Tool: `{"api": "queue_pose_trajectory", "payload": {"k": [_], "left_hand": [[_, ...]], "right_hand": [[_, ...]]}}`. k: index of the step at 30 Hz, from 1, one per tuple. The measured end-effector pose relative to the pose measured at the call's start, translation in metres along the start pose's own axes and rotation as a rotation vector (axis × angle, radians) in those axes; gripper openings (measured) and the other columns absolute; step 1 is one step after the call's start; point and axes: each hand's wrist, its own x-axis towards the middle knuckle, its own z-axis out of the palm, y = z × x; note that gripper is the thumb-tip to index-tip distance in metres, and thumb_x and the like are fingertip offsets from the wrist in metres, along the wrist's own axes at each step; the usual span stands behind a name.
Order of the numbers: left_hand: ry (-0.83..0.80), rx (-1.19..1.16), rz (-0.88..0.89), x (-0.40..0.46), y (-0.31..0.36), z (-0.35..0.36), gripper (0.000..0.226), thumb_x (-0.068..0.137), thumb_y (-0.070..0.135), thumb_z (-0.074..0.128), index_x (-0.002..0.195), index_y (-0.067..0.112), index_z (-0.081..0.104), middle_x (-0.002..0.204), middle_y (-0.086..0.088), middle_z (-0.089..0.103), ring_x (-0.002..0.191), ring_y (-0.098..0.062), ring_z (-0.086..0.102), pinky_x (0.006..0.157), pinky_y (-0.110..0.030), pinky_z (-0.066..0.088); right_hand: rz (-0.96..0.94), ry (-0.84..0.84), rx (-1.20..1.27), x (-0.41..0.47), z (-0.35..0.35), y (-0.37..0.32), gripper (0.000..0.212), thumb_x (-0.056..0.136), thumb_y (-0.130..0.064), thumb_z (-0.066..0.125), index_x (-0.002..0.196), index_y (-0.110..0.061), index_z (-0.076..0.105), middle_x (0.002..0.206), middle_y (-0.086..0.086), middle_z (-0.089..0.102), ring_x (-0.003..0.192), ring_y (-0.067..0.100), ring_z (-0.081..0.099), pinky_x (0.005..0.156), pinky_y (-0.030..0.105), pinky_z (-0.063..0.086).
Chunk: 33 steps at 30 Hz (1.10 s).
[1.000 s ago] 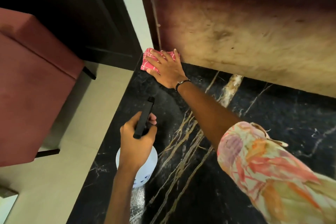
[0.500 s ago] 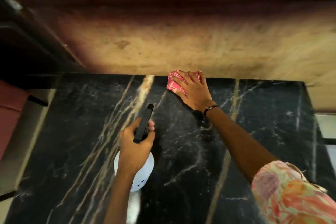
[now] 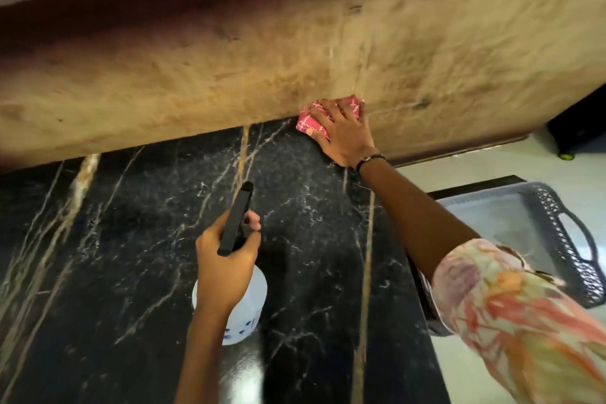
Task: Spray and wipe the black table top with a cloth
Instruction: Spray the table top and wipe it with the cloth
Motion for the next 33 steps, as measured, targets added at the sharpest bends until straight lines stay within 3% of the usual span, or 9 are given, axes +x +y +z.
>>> {"api": "queue_pose_trajectory", "payload": {"k": [5,8,10,16,19,23,28,31,33], "left_hand": [[-0.023,0.064,0.024,-0.029,0.006,0.03,0.026,0.083,-0.004,0.059,0.082,0.021,0.066,0.08,-0.008,0.067,0.045,-0.009,0.045,0.056,-0.031,0.038],[-0.041,0.098,0.021,-0.041,0.006,0.04,0.027,0.084,-0.003,0.059,0.08,0.023,0.066,0.074,-0.005,0.065,0.049,-0.016,0.044,0.057,-0.036,0.037],[-0.064,0.127,0.033,-0.047,0.005,0.049,0.026,0.084,-0.003,0.059,0.08,0.022,0.065,0.071,-0.005,0.063,0.048,-0.013,0.044,0.056,-0.033,0.037],[-0.128,0.272,0.127,-0.058,0.008,0.087,0.017,0.084,0.002,0.06,0.081,0.019,0.064,0.077,-0.006,0.065,0.056,-0.016,0.052,0.056,-0.023,0.044],[-0.161,0.314,0.168,-0.058,0.011,0.109,0.015,0.085,0.005,0.06,0.081,0.019,0.064,0.069,-0.007,0.061,0.051,-0.015,0.047,0.054,-0.028,0.04],[-0.121,0.398,0.219,-0.052,0.021,0.14,0.009,0.084,0.005,0.061,0.081,0.012,0.065,0.072,-0.014,0.062,0.058,-0.028,0.052,0.057,-0.033,0.045],[-0.07,0.403,0.198,-0.041,0.029,0.168,0.014,0.086,0.005,0.059,0.08,0.016,0.063,0.055,-0.002,0.051,0.038,-0.011,0.041,0.046,-0.028,0.037],[-0.043,0.388,0.179,-0.038,0.03,0.185,0.014,0.087,0.005,0.059,0.081,0.017,0.063,0.055,0.001,0.053,0.037,-0.01,0.041,0.046,-0.029,0.036],[-0.031,0.378,0.18,-0.04,0.03,0.194,0.015,0.085,0.007,0.061,0.078,0.02,0.064,0.053,0.005,0.054,0.038,-0.01,0.043,0.049,-0.031,0.037]], "right_hand": [[0.163,-0.03,0.173,-0.016,0.0,0.03,0.052,0.1,-0.049,0.024,0.149,-0.035,0.019,0.16,-0.004,0.012,0.146,0.029,0.009,0.115,0.059,0.015],[0.237,-0.044,0.491,-0.047,0.007,0.035,0.051,0.102,-0.045,0.026,0.15,-0.032,0.017,0.161,0.001,0.003,0.143,0.034,0.022,0.112,0.049,0.03],[0.237,0.019,0.606,-0.084,0.01,0.034,0.05,0.102,-0.042,0.03,0.15,-0.03,0.022,0.161,0.003,0.006,0.137,0.034,0.033,0.108,0.045,0.037],[0.19,0.12,0.741,-0.179,0.024,0.027,0.051,0.101,-0.044,0.032,0.149,-0.031,0.024,0.161,0.001,0.005,0.143,0.023,0.024,0.108,0.039,0.035],[0.163,0.12,0.755,-0.163,0.024,0.031,0.052,0.1,-0.046,0.032,0.149,-0.031,0.024,0.161,0.005,0.007,0.141,0.028,0.028,0.106,0.044,0.039],[0.138,0.086,0.758,-0.109,0.026,0.044,0.056,0.099,-0.048,0.034,0.15,-0.028,0.022,0.16,0.009,0.006,0.139,0.037,0.029,0.107,0.049,0.036],[0.1,0.027,0.821,-0.043,0.027,0.061,0.065,0.096,-0.052,0.039,0.151,-0.028,0.015,0.161,0.011,0.0,0.146,0.032,0.01,0.117,0.044,0.023],[0.055,0.102,0.983,-0.049,0.04,0.061,0.061,0.096,-0.047,0.041,0.149,-0.021,0.026,0.159,0.015,0.007,0.141,0.035,0.025,0.11,0.043,0.033],[0.027,0.167,1.046,-0.085,0.043,0.055,0.064,0.092,-0.05,0.032,0.148,-0.017,0.032,0.158,0.018,0.012,0.126,0.036,0.045,0.094,0.034,0.045]]}}
